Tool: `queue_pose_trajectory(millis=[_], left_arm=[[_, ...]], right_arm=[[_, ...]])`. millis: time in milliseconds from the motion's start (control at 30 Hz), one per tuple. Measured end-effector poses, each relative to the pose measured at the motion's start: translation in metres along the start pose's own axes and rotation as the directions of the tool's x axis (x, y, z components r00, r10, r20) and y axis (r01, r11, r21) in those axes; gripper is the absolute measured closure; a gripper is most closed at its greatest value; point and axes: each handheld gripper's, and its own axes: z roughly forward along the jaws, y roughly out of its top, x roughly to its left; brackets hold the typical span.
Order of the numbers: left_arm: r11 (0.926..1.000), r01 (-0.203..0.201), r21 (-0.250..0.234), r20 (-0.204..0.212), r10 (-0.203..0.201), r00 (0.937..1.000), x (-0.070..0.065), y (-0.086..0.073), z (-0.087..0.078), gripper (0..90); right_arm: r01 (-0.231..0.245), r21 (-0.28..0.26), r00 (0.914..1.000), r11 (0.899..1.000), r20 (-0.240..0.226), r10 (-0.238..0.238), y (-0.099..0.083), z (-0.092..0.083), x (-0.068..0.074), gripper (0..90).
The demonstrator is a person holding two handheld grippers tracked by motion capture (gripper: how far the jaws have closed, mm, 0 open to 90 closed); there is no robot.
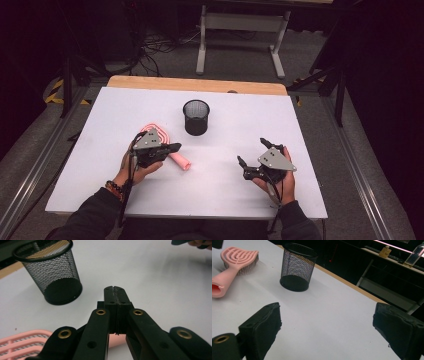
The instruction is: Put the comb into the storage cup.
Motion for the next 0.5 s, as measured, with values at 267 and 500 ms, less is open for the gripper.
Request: queue_pose_trajectory(millis=[267, 500], left_arm=[[0.9952, -0.010, 0.098, 0.033, 0.007, 0.9994, -0.003, 0.000, 0.031, 89.8], [0.9802, -0.013, 0.198, 0.041, 0.005, 0.9991, -0.003, -0.009, 0.041, 89.8]], right_arm=[[-0.011, 0.018, 0.9999, 1.000, -0.010, 0.011, -0.003, 0.003, -0.002, 9.0], [-0.017, 0.046, 0.9995, 0.999, -0.026, 0.018, -0.007, 0.007, 0.000, 9.4]])
